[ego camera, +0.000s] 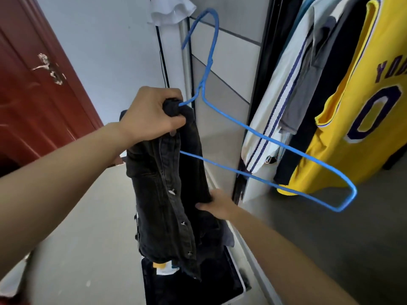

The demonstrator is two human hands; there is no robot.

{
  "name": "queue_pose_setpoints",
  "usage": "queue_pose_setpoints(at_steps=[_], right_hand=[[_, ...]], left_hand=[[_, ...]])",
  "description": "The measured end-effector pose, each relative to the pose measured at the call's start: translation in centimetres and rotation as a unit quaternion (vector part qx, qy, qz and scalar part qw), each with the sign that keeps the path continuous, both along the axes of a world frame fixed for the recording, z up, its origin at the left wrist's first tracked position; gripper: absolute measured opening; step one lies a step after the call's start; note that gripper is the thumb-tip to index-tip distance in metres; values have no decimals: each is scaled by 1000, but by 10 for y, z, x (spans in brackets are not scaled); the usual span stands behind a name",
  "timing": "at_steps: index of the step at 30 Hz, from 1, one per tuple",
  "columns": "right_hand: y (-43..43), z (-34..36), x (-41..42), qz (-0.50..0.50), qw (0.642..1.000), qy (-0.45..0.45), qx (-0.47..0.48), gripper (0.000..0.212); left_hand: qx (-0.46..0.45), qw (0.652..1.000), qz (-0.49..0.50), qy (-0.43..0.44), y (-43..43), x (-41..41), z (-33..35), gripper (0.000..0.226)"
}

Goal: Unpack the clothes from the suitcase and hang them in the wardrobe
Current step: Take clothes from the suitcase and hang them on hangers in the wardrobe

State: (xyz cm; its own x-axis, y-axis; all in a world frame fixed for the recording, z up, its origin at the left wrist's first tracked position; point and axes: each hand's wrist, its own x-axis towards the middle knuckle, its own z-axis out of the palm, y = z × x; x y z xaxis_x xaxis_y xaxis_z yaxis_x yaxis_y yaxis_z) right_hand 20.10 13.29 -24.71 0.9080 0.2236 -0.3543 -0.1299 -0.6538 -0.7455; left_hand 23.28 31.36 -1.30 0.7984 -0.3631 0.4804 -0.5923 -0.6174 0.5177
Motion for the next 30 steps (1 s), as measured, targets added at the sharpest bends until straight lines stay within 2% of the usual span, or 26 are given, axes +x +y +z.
queue_pose_setpoints(at_steps=[3, 4, 7, 9, 13, 16, 18, 21, 22, 24, 27, 30], right_hand=[[-4, -14, 12, -45, 998, -40, -22, 44], [-13, -8, 15, -67, 997, -46, 5, 39], [-41, 22, 21, -157, 974, -96, 134, 13], [-51, 44, 27, -159, 967, -126, 152, 17], [-70, 76, 48, -82, 976, -168, 116, 38], [-73, 106, 64, -35, 969, -242, -24, 47], [-64, 128, 67, -27, 955, -279, -94, 48], [-44, 157, 69, -59, 949, -291, -108, 46], [-35, 165, 70, -81, 954, -273, -88, 46], [-15, 182, 68, -152, 965, -211, 27, 42], [14, 204, 68, -243, 941, -88, 218, 28], [42, 226, 57, -230, 924, -55, 302, 25]], left_hand=[[52, 998, 39, -21, 19, -3, 2, 11], [94, 994, 54, -34, 30, -3, 1, 8], [240, 967, 63, -66, 62, -5, -12, 24], [298, 949, 55, -88, 78, -3, -23, 29], [378, 916, 72, -115, 104, 5, -37, 30], [425, 888, 83, -156, 110, 10, -47, 16], [439, 875, 120, -168, 112, 13, -53, 14], [452, 860, 179, -154, 109, 13, -60, 17], [446, 862, 192, -149, 107, 13, -62, 17], [425, 867, 222, -133, 96, 11, -61, 15], [384, 877, 268, -104, 82, 10, -60, 16], [336, 894, 283, -91, 73, 9, -59, 15]])
